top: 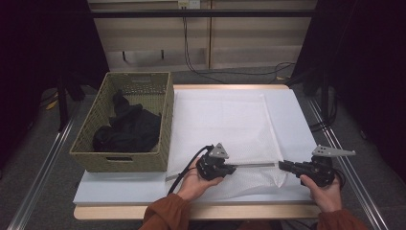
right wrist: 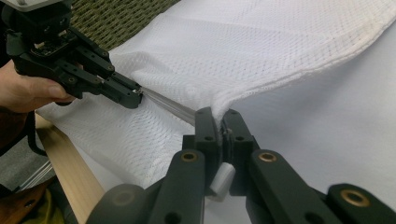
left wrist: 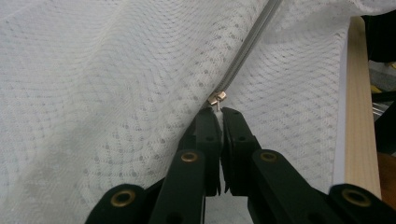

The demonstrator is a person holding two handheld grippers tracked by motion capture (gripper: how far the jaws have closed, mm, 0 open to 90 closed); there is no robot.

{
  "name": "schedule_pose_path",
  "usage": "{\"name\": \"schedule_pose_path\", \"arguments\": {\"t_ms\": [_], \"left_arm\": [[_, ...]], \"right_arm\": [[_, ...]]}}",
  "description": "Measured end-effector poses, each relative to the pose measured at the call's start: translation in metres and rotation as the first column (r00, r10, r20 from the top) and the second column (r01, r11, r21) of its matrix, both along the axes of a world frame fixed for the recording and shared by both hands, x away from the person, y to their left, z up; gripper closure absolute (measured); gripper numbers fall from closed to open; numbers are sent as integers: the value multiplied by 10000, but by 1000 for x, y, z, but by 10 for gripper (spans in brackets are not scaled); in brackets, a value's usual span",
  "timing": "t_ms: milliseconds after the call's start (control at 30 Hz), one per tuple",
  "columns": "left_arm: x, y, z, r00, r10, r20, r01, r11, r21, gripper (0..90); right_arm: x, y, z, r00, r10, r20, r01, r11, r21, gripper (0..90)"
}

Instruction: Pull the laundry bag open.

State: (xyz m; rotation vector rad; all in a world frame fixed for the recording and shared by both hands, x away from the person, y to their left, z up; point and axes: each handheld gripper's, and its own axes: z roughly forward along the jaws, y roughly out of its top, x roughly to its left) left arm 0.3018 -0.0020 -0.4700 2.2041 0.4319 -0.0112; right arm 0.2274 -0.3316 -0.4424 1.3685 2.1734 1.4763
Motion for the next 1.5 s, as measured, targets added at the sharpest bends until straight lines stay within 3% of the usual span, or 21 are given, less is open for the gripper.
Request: {"name": "schedule_pose_path", "arguments": {"t_ms": [133, 333, 700, 833, 1000, 1100, 1200, 1300, 1500], "left_arm": [[-1, 0, -1, 10000, -44, -3, 44, 10000, -30, 865], [-1, 2, 0, 9999, -137, 25, 137, 9996, 266, 865], [-1, 5, -2, 10000, -6, 2, 6, 10000, -2, 865], [-2, 8, -1, 10000, -35, 93, 32, 9996, 285, 865], [-3, 8, -3, 10000, -22, 37, 21, 9999, 126, 865], [-3, 9, -3, 10000, -60, 17, 59, 9992, 407, 865], [-3, 10, -4, 10000, -8, 20, 8, 9998, 185, 865], [-4, 12, -2, 10000, 3, 80, -6, 9994, 355, 865], [-3, 16, -1, 9998, 104, 152, -108, 9996, 245, 865]], "right_arm": [[0, -1, 0, 10000, -36, -22, 36, 10000, 14, 869], [0, -1, 0, 10000, -13, -33, 13, 10000, -8, 869], [0, -2, -1, 10000, -9, -22, 9, 10000, 23, 868], [0, -2, -1, 10000, 8, -20, -8, 10000, 25, 868], [0, -2, 0, 10000, -32, -34, 32, 10000, -7, 869], [-1, -3, 0, 10000, -61, -28, 61, 10000, -55, 868], [0, -3, -1, 10000, -49, -10, 48, 10000, -50, 869], [0, -2, -1, 10000, -10, 2, 10, 10000, -95, 869], [-1, -3, -1, 10000, -77, -6, 77, 9999, -72, 869]]}}
